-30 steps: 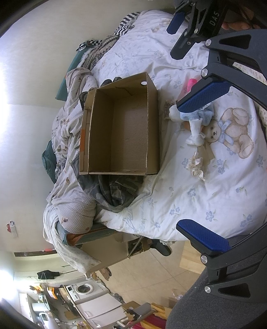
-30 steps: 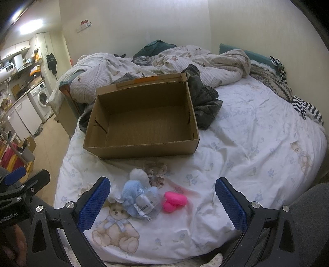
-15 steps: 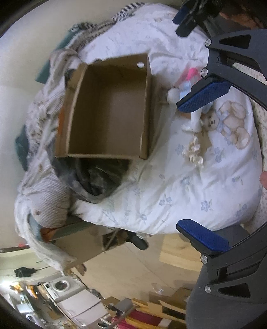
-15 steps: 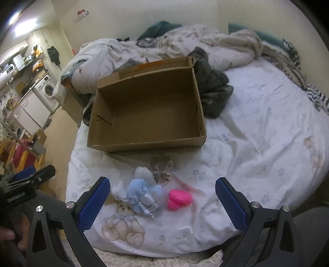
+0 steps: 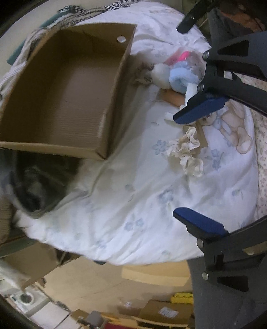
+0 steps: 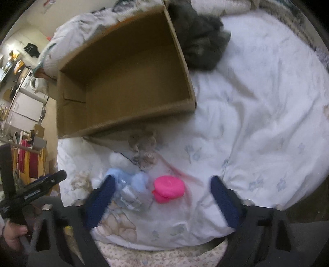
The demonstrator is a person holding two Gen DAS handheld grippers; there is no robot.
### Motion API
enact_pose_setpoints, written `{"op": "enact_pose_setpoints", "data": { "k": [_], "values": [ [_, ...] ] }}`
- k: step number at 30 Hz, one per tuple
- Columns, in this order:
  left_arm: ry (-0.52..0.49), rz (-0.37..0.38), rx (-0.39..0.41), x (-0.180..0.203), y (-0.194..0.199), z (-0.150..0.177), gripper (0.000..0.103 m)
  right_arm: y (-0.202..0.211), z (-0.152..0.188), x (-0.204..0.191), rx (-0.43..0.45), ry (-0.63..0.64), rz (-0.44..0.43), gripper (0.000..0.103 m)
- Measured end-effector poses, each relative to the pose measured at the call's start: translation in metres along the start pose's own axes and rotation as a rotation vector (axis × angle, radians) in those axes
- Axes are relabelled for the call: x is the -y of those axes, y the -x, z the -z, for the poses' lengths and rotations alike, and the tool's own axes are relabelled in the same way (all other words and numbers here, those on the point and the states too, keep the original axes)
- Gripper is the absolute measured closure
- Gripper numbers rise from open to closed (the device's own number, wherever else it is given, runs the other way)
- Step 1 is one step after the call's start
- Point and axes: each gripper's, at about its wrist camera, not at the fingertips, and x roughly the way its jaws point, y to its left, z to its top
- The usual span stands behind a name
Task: Organize soft objects
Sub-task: 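Grasp the pink silicone object with the right tool while the left tool grasps the white scrunchie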
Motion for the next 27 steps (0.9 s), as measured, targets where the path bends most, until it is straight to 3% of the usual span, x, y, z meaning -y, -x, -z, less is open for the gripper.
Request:
{"op": "enact_pose_setpoints", "data": {
  "k": [4, 10, 15, 17, 20, 27],
  "values": [
    [-0.001, 0.025, -0.051, 0.001, -0.021, 0.001, 0.034, -0.026, 0.004, 0.009, -0.087, -0.035, 0.007, 0.044],
    [0.003, 0.061, -0.096, 0.003, -0.036, 0.004, 0.048, -0.049, 0.006, 0.014, -0.131, -0.057, 0.027, 0.044],
    [0.034, 0.116, -0.126, 0.002, -0.046, 0.005, 0.075, -0.063, 0.005, 0.011, -0.157, -0.064, 0.007, 0.045],
    [0.018, 0.123, -0.124, 0.005, -0.048, 0.007, 0.086, -0.067, 0.004, 0.011, -0.169, -0.067, 0.002, 0.052],
    [0.007, 0.116, -0.089, 0.007, -0.043, 0.007, 0.092, -0.064, 0.001, 0.01, -0.131, -0.064, 0.006, 0.052],
    [0.028, 0.098, 0.014, 0.0, -0.017, 0.001, 0.093, -0.031, -0.004, 0.022, -0.005, -0.105, -0.028, 0.052]
  ]
}}
